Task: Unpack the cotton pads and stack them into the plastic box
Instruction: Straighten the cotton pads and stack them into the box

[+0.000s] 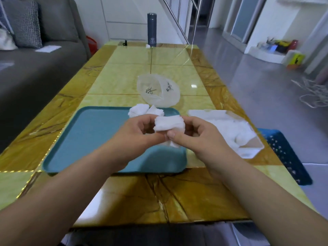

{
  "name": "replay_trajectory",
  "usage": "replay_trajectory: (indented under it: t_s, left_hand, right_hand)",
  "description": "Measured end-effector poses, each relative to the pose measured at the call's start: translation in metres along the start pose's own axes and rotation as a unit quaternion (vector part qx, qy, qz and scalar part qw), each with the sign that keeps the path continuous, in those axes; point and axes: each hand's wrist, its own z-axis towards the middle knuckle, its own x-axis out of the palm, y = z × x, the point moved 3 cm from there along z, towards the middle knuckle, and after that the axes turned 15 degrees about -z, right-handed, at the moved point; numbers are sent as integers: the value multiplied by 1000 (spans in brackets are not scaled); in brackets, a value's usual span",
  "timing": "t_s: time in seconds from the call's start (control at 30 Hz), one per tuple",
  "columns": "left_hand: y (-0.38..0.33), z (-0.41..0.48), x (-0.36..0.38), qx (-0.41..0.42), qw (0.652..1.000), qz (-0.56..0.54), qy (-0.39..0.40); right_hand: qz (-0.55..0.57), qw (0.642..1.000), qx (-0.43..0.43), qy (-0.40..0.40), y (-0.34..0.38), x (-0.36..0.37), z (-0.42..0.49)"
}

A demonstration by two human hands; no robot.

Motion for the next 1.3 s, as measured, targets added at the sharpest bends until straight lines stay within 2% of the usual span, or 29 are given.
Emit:
replay_trajectory:
  t_s: [0.17,0.37,0.43,0.53,0.6,0.73,0.93,1.13,1.3]
  left_hand:
    - [-2,21,57,-7,999,-39,26]
    - [-6,50,122,17,999,25,40]
    - [-3,62,139,13,997,60,44]
    - [2,75,151,64,983,169,44]
    - [3,77,161,100,959,251,86]
    - [8,76,173,122,898,382,180]
    - [14,73,167,90,813,528,228]
    - [18,72,165,96,795,544,249]
    - [24,73,161,102,835,484,242]
  right_hand:
    - [65,996,39,-37,-12,-40,-8]
    - [128,986,62,-83,-32,-97,-9]
    - [127,981,80,-126,-41,-116,-13]
    - [41,966,115,-226,-50,-138,-19]
    - [-56,955,128,-263,-53,-147,-23]
    - [-181,948,129,-229,-57,-150,-23]
    - [-272,934,139,-186,-67,-141,-15]
    - [-356,906,151,-173,-64,-137,-9]
    - [-420,882,152,-150,-55,-128,-10]
